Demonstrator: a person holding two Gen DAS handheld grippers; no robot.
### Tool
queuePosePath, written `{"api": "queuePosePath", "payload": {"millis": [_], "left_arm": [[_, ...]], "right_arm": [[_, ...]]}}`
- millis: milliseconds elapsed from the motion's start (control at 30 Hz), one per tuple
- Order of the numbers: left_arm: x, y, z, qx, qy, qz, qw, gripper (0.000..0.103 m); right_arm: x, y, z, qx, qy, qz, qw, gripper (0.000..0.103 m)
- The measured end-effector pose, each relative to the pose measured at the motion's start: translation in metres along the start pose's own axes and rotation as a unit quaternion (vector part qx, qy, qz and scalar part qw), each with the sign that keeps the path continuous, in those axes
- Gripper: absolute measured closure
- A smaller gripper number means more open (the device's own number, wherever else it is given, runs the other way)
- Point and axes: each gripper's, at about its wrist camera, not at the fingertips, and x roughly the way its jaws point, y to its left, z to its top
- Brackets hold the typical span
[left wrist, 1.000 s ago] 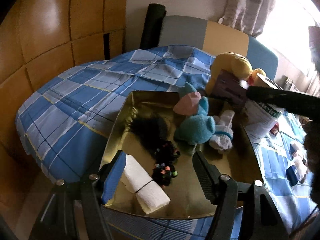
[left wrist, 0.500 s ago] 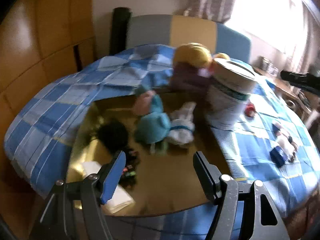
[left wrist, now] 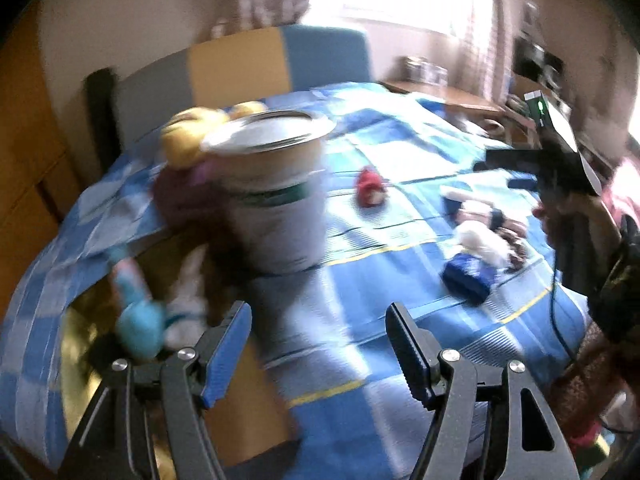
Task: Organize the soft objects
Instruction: 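Move both tools away from the tray back over the bed, then grasp the red sock with the left tool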
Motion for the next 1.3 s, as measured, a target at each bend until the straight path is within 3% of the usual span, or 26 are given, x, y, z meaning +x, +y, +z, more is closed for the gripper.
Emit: {"api": "queuePosePath", "payload": {"millis": [67, 133, 233, 433, 667, 833, 933, 967, 1033, 1100, 1300], "left_arm": [[0.015, -0.021, 0.017, 0.018, 0.002, -0.020, 0.9996, 0.035], [0.033, -0.042, 0.033, 0.040, 0.004, -0.036, 0.9985, 0.045], [0.068, -0.067, 0.058, 0.060, 0.018, -0.061, 0.9962, 0.048], [0.147, -0.093, 0.106, 0.072, 0.047, -0.042, 0.9954, 0.054], [0.222, -0.081, 0.154, 0.014, 0.055, -0.020, 0.9982, 0.054], [0.272, -0.073, 0.168, -0.009, 0.079, 0.009, 0.9968, 0.047], [0.296, -0.076, 0.166, 0.009, 0.096, 0.019, 0.9951, 0.047], [0.301, -0.077, 0.165, 0.014, 0.102, 0.023, 0.9944, 0.049], [0.311, -0.078, 0.160, 0.023, 0.116, 0.030, 0.9925, 0.070], [0.306, -0.082, 0.156, 0.034, 0.098, 0.030, 0.9941, 0.079], [0.255, -0.080, 0.130, 0.017, 0.079, -0.022, 0.9965, 0.080]], "right_arm": [[-0.006, -0.015, 0.002, 0.030, -0.008, 0.000, 1.000, 0.023], [-0.007, -0.027, 0.003, 0.061, -0.003, 0.010, 0.998, 0.023], [-0.008, -0.037, 0.006, 0.091, -0.004, 0.022, 0.996, 0.023], [-0.014, -0.040, 0.008, 0.109, -0.013, 0.054, 0.993, 0.023], [-0.016, -0.034, 0.008, 0.100, -0.014, 0.084, 0.991, 0.023], [-0.017, -0.032, 0.007, 0.098, -0.015, 0.099, 0.990, 0.023], [-0.020, -0.037, 0.007, 0.110, -0.022, 0.103, 0.988, 0.023], [-0.020, -0.038, 0.007, 0.113, -0.022, 0.103, 0.988, 0.023], [-0.020, -0.039, 0.008, 0.117, -0.024, 0.101, 0.988, 0.023], [-0.020, -0.038, 0.008, 0.112, -0.027, 0.096, 0.989, 0.023], [-0.021, -0.039, 0.010, 0.106, -0.037, 0.083, 0.990, 0.023]]}}
